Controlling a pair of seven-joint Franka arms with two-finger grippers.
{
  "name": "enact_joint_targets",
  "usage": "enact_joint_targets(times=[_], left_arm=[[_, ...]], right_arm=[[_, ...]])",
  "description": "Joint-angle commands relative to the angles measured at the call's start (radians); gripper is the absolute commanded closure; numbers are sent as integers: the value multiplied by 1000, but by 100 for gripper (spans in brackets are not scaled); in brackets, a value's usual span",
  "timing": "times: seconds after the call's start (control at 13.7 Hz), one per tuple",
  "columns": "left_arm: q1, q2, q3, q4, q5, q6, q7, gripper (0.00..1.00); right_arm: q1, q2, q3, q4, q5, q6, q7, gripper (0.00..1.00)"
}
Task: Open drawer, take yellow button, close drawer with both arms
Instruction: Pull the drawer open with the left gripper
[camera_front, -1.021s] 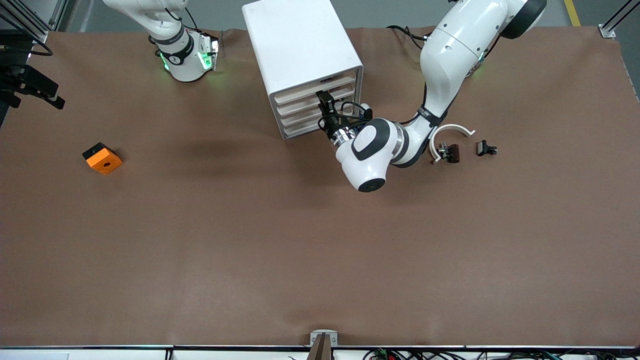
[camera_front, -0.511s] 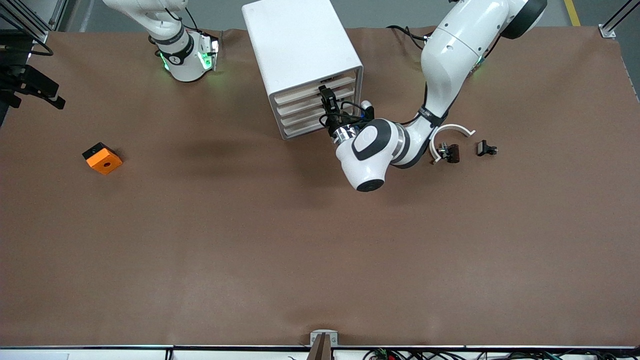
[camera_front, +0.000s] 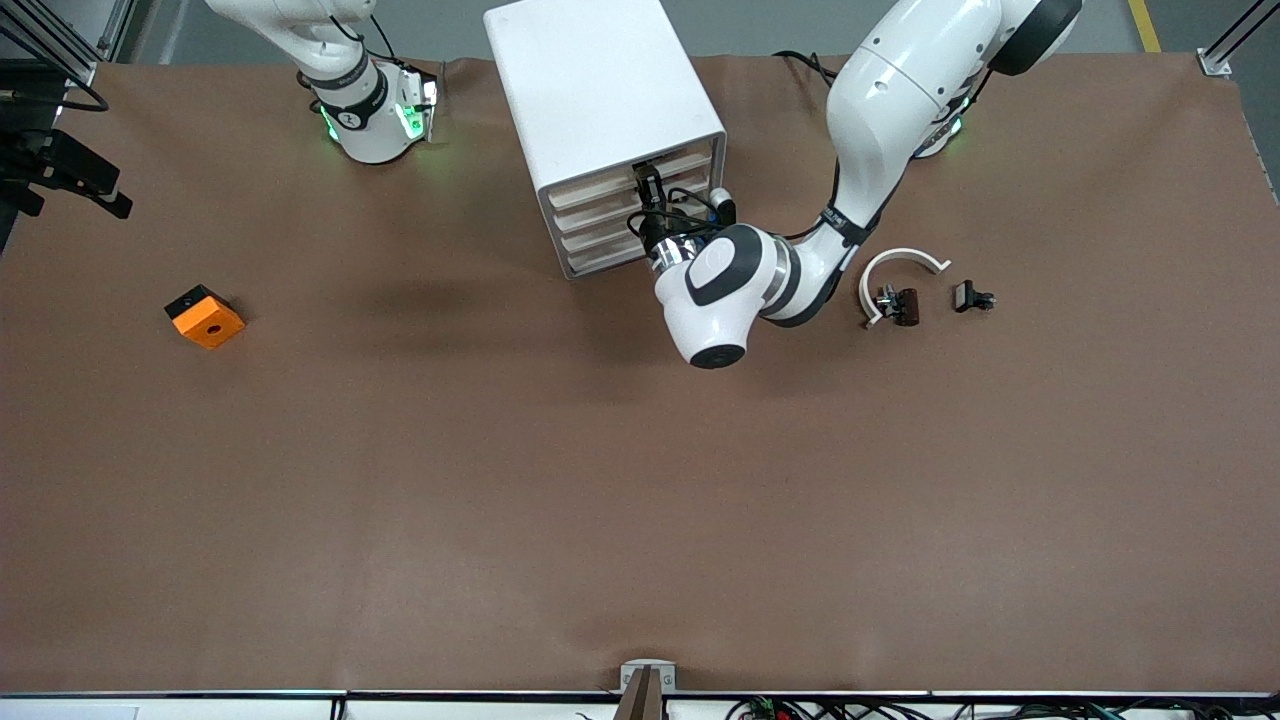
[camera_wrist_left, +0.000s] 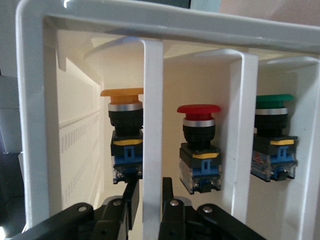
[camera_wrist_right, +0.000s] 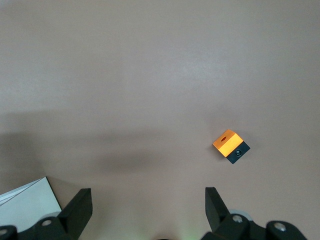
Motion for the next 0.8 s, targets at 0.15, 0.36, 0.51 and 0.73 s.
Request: enact_joint_targets(times=[0.15, 0.36, 0.51, 0.73], left_arm=[[-1, 14, 5, 8, 0, -10, -9, 91], [10, 15, 20, 11, 3, -4, -6, 94], [13, 14, 35, 16, 2, 2, -5, 94], [16, 16, 78, 34, 0, 36, -5, 94]], right_arm=[[-10, -24, 7, -22, 5, 7, 5, 0], [-11, -24, 7, -20, 5, 9, 5, 0], [-13, -24, 7, -17, 5, 10, 5, 0], [-16, -22, 5, -8, 5, 7, 6, 0]])
